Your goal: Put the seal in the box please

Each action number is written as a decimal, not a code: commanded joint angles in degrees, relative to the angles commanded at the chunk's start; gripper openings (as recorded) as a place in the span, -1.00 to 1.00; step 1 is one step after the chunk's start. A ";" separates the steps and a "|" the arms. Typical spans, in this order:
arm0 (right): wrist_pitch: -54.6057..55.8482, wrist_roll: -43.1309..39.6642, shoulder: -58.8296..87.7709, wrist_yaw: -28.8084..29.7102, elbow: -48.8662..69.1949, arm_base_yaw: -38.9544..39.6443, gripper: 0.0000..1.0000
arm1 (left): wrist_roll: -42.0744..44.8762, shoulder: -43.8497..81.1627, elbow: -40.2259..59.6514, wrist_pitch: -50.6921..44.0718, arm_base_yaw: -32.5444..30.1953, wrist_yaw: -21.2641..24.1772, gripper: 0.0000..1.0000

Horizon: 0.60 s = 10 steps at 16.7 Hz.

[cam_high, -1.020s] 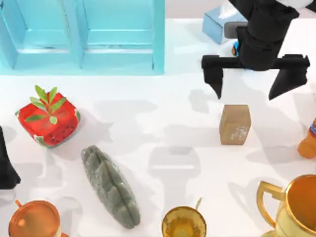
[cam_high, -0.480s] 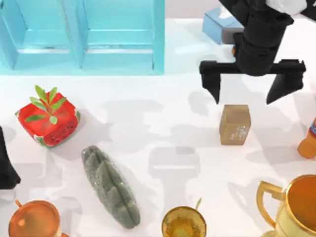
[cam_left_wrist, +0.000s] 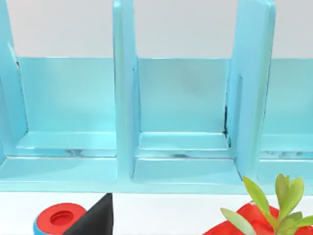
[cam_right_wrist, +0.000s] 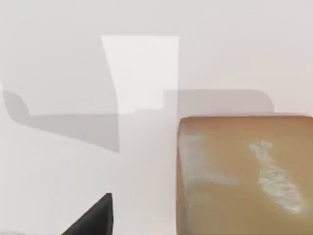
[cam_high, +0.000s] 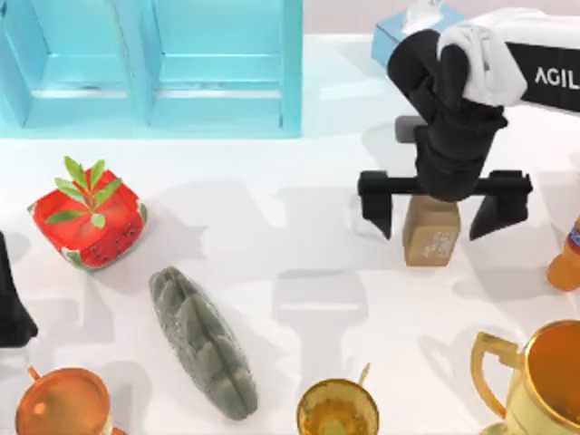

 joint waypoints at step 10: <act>0.46 0.02 0.11 0.00 -0.42 0.01 0.10 | 0.00 0.00 0.00 0.00 0.00 0.00 1.00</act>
